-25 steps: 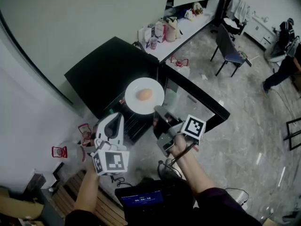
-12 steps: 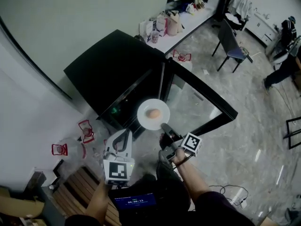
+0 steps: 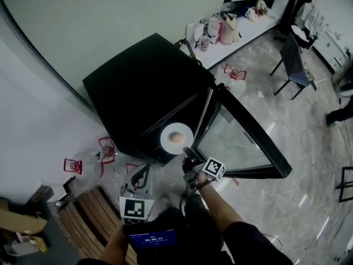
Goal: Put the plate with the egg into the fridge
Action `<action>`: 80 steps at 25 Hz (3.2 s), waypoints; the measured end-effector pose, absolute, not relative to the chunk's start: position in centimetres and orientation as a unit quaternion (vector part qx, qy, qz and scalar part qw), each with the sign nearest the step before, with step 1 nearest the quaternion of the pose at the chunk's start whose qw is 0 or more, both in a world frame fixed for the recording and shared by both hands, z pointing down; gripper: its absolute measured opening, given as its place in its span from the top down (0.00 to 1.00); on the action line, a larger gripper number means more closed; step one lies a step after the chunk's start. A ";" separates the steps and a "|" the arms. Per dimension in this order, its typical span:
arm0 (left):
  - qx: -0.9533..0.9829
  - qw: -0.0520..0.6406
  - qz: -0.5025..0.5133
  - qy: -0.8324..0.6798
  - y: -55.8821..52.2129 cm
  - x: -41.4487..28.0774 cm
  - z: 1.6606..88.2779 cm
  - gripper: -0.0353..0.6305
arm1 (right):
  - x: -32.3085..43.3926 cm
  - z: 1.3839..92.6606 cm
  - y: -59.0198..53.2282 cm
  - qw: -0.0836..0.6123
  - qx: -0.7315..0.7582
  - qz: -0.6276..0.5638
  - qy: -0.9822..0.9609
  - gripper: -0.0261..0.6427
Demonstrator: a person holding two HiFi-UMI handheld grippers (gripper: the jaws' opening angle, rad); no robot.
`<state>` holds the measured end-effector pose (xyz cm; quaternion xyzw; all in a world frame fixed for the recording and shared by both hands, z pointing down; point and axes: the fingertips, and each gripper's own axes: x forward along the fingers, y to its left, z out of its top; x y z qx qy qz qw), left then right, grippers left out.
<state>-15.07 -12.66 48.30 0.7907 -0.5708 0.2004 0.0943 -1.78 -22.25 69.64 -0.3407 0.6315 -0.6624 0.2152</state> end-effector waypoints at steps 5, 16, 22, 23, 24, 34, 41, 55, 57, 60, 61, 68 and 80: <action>0.769 0.114 0.191 -0.599 -15.6 -15.3 51.4 0.94 | -4.1 72.7 -25.4 0.208 -0.316 -0.667 0.642 0.94; 0.746 0.148 0.202 -0.617 -19.1 -14.0 58.6 0.94 | -8.1 74.3 -28.5 0.174 -0.280 -0.670 0.665 0.94; 0.726 0.172 0.206 -0.633 -19.7 -14.3 61.1 0.94 | -9.2 75.4 -29.0 0.153 -0.271 -0.683 0.661 0.94; 0.723 0.177 0.207 -0.635 -19.6 -14.3 61.4 0.94 | -9.2 75.8 -29.0 0.152 -0.269 -0.684 0.661 0.94; 0.721 0.180 0.208 -0.636 -19.5 -14.4 61.5 0.94 | -9.3 76.2 -29.2 0.152 -0.265 -0.682 0.665 0.94; 0.699 0.194 0.214 -0.654 -19.9 -15.2 63.4 0.94 | -11.1 78.6 -30.4 0.143 -0.249 -0.686 0.668 0.94; 0.692 0.202 0.216 -0.659 -20.1 -15.5 64.5 0.94 | -11.7 79.2 -31.0 0.108 -0.262 -0.685 0.672 0.94; 0.687 0.222 0.217 -0.657 -19.4 -15.3 65.5 0.94 | -11.1 78.9 -30.8 0.064 -0.281 -0.678 0.676 0.81; 0.689 0.220 0.214 -0.656 -19.4 -15.1 65.1 0.94 | -10.7 79.1 -30.5 0.056 -0.286 -0.680 0.673 0.81; 0.691 0.217 0.210 -0.657 -19.2 -15.0 64.7 0.94 | -10.2 79.1 -29.8 0.052 -0.286 -0.681 0.672 0.81; 0.690 0.217 0.208 -0.658 -19.1 -15.0 64.6 0.94 | -10.0 78.9 -29.5 0.050 -0.285 -0.681 0.673 0.81; 0.701 0.213 0.190 -0.654 -18.4 -13.9 62.9 0.94 | -7.3 73.5 -25.3 0.004 -0.271 -0.587 0.763 0.81; 0.749 0.181 0.144 -0.621 -11.4 -13.0 56.7 0.94 | -2.7 61.6 -17.0 0.004 -0.322 -0.380 0.867 0.89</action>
